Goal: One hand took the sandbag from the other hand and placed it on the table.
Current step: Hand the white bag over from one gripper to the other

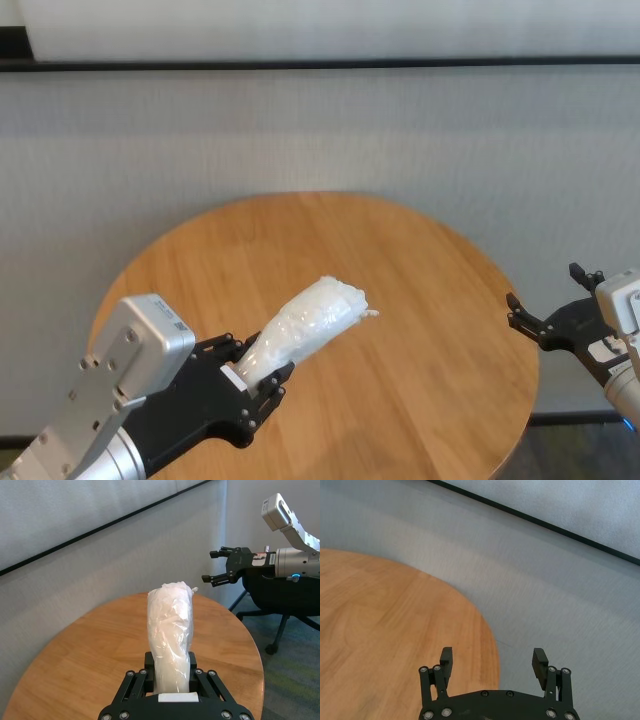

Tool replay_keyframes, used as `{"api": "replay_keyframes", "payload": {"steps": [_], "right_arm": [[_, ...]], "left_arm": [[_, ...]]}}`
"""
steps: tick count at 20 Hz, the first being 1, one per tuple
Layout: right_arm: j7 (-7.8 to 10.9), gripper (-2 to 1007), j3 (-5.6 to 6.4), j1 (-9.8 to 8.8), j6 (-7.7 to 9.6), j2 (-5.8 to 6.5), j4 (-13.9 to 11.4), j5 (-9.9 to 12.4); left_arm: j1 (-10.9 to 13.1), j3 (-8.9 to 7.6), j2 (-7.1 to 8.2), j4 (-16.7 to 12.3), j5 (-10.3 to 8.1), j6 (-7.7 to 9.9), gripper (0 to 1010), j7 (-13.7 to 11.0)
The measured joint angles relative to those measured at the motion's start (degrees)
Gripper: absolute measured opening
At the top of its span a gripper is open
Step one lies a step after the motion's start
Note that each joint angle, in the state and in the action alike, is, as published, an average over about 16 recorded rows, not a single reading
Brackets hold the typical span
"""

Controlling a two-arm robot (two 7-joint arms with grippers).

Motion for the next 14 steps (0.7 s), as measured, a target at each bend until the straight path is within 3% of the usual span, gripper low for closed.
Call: {"api": "replay_keyframes", "payload": {"steps": [9, 14], "right_arm": [[0.88, 1000, 0.74, 0.07, 0.93, -0.34, -0.78, 0.95], [3.01, 1000, 1.85, 0.01, 1.95, -0.41, -2.17, 2.56]], "left_arm": [[-0.04, 0.04, 0.03, 0.04, -0.04, -0.02, 383, -0.03], [-0.05, 0.05, 0.05, 0.05, -0.06, -0.02, 383, -0.03]]}}
